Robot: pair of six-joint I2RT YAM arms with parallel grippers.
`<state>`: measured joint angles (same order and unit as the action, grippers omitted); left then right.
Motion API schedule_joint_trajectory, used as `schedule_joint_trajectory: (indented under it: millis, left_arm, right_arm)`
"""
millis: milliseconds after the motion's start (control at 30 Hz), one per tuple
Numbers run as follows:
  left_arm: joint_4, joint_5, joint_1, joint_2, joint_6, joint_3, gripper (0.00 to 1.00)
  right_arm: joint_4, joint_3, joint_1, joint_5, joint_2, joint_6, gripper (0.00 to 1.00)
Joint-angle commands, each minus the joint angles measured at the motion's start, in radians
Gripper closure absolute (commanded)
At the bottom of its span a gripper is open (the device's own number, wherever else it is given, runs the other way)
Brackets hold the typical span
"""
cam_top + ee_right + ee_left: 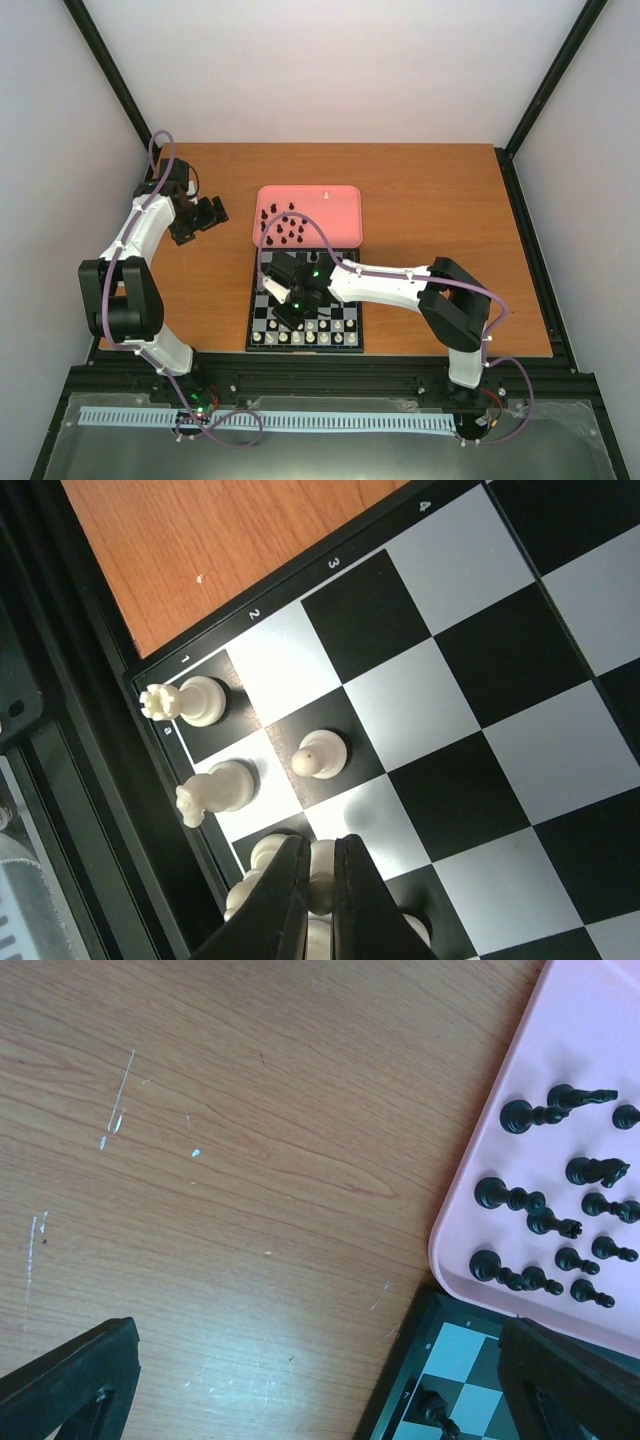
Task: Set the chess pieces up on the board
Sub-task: Place the chess piece on the chessboard.
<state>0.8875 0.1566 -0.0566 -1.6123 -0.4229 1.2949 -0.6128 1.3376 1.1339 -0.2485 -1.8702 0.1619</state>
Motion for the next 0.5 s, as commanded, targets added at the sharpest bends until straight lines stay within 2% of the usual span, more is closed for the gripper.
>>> schedule_joint_trajectory:
  millis: [0, 467]
  left_arm:
    - [-0.012, -0.011, 0.004, 0.023, -0.004, -0.001, 0.0]
    - [-0.013, -0.011, 0.004, 0.01, -0.002, 0.003, 0.0]
  right_arm:
    - [0.03, -0.014, 0.007, -0.011, -0.025, -0.014, 0.96]
    - [0.031, 0.004, 0.007, 0.032, -0.062, -0.021, 0.95]
